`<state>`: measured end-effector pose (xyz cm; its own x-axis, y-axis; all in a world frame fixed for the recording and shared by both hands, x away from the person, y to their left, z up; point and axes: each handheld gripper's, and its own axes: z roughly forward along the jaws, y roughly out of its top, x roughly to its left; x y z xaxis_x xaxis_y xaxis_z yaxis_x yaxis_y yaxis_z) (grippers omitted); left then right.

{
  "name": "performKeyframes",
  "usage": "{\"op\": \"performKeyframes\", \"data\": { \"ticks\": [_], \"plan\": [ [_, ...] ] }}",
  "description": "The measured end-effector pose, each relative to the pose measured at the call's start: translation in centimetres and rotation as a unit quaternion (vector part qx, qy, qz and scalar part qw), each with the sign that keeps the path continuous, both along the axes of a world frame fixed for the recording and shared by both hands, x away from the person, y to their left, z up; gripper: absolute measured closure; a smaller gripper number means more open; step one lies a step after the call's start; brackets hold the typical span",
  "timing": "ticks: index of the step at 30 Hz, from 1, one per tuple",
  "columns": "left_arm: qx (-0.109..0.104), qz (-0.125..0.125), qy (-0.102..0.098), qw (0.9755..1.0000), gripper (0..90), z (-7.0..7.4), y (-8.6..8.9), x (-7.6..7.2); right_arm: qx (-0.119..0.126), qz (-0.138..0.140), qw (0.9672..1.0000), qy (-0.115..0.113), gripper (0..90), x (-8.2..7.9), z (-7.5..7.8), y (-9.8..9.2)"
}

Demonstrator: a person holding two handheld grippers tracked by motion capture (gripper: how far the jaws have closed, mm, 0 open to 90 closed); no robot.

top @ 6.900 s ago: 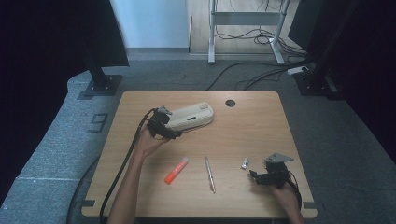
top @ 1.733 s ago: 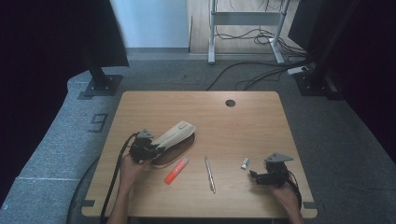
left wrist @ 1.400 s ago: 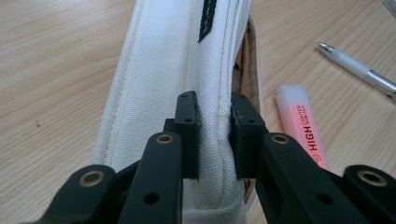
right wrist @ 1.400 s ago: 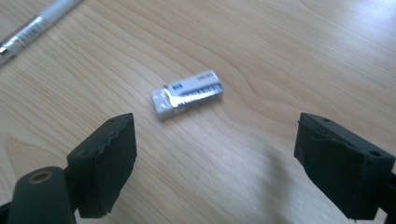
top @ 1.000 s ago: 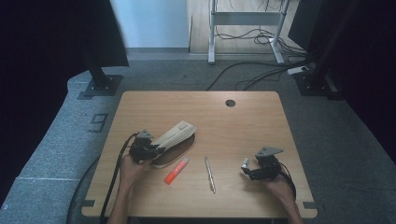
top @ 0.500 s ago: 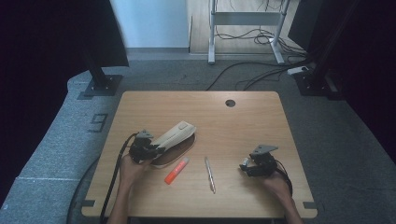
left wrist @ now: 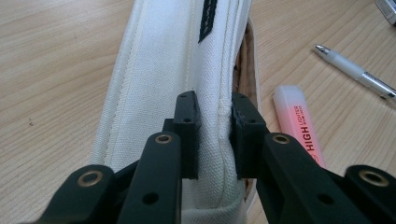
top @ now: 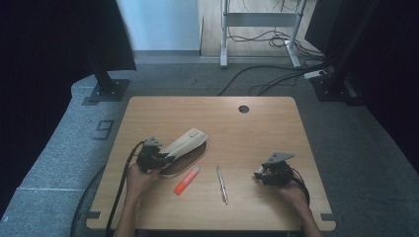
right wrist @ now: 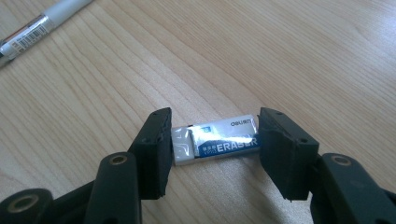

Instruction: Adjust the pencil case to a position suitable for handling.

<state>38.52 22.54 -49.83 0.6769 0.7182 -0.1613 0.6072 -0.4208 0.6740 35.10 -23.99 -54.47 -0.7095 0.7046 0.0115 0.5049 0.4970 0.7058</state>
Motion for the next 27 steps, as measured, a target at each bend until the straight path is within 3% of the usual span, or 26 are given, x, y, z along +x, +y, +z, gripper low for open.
{"op": "performKeyframes", "data": {
  "ticks": [5,8,12,27],
  "plan": [
    [-0.004,0.003,-0.005,1.0000,75.7,0.2,0.1,-0.1,0.002,-0.012,0.9999,0.002,45.4,0.0,0.1,-0.1],
    [-0.008,0.005,-0.005,0.9999,76.0,0.3,0.1,-0.1,0.022,-0.017,0.9996,0.007,45.5,0.0,0.4,-0.3],
    [-0.007,0.005,-0.007,0.9999,76.0,0.4,0.1,-0.1,0.029,-0.021,0.9993,0.006,45.4,-0.1,0.9,-0.5],
    [-0.012,0.005,-0.010,0.9999,75.9,0.6,0.2,-0.3,0.045,-0.007,0.9989,0.003,45.4,0.6,2.2,1.2]
  ]
}}
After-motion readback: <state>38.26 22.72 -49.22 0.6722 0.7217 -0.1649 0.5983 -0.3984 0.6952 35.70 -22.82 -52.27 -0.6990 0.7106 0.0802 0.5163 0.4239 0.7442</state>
